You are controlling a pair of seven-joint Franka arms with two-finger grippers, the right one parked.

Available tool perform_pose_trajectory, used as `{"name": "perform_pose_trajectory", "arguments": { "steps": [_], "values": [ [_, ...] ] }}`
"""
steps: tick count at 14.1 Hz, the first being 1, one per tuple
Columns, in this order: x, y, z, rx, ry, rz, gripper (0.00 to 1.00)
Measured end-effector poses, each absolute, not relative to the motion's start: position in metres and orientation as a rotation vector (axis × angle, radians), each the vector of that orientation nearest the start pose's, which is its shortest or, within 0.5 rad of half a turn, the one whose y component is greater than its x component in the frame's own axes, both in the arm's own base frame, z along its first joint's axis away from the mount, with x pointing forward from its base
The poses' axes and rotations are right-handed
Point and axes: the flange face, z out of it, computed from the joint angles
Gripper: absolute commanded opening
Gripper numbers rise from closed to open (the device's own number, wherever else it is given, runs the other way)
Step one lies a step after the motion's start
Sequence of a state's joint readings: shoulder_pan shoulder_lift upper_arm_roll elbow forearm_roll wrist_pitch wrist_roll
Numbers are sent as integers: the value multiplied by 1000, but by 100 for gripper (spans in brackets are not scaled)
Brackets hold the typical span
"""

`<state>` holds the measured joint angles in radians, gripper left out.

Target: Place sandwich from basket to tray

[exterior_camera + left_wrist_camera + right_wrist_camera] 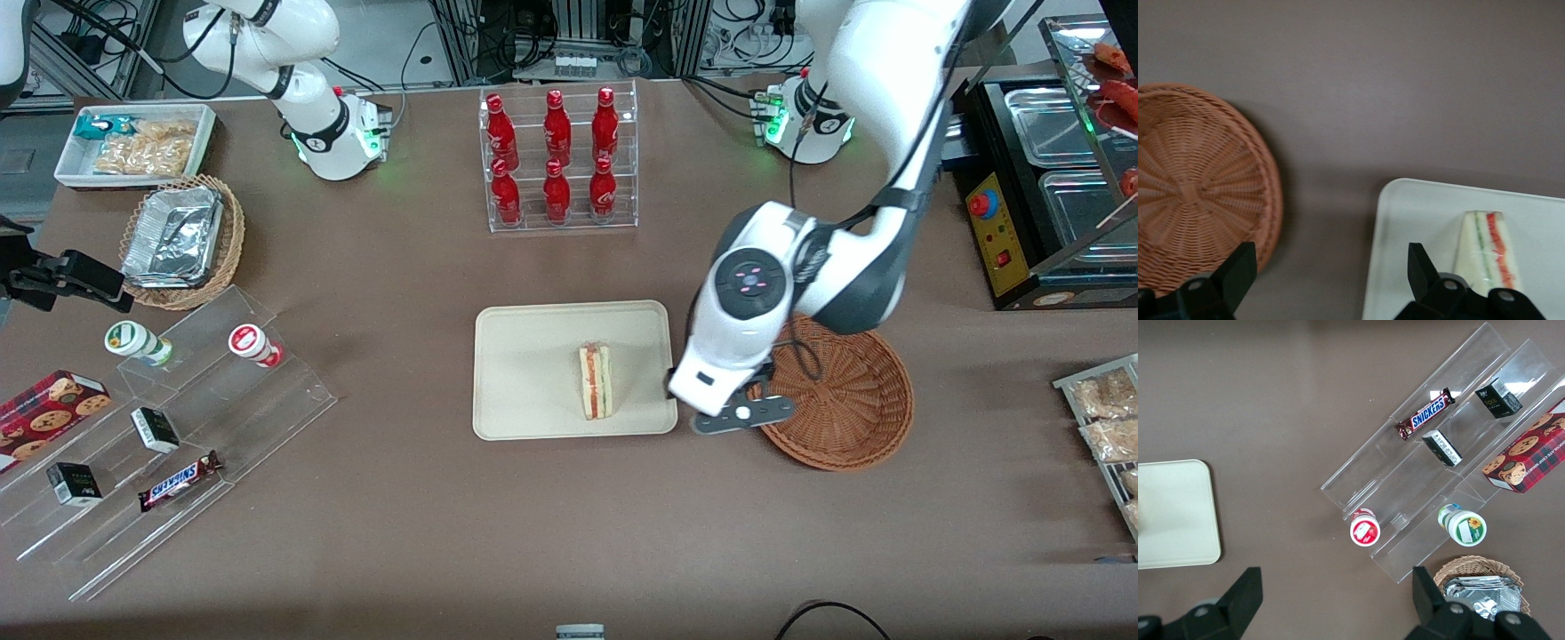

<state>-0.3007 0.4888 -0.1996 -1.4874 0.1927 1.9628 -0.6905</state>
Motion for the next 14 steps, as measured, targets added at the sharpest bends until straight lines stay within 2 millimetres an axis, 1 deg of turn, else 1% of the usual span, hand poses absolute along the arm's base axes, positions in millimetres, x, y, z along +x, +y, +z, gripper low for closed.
{"name": "perform_pose_trajectory", "arguments": {
  "steps": [3,5,7,9,11,12,14],
  "values": [
    [627,-240,421,-3066,-135,14,100],
    [627,-196,445,-3049,-103,69,100],
    [621,-155,478,-3044,-98,114,100],
    [607,-119,516,-3042,-72,148,100],
    [589,-89,551,-3032,-79,167,100],
    [579,-78,566,-3029,-97,174,100],
    [558,-70,595,-3047,-127,191,100]
  ]
}}
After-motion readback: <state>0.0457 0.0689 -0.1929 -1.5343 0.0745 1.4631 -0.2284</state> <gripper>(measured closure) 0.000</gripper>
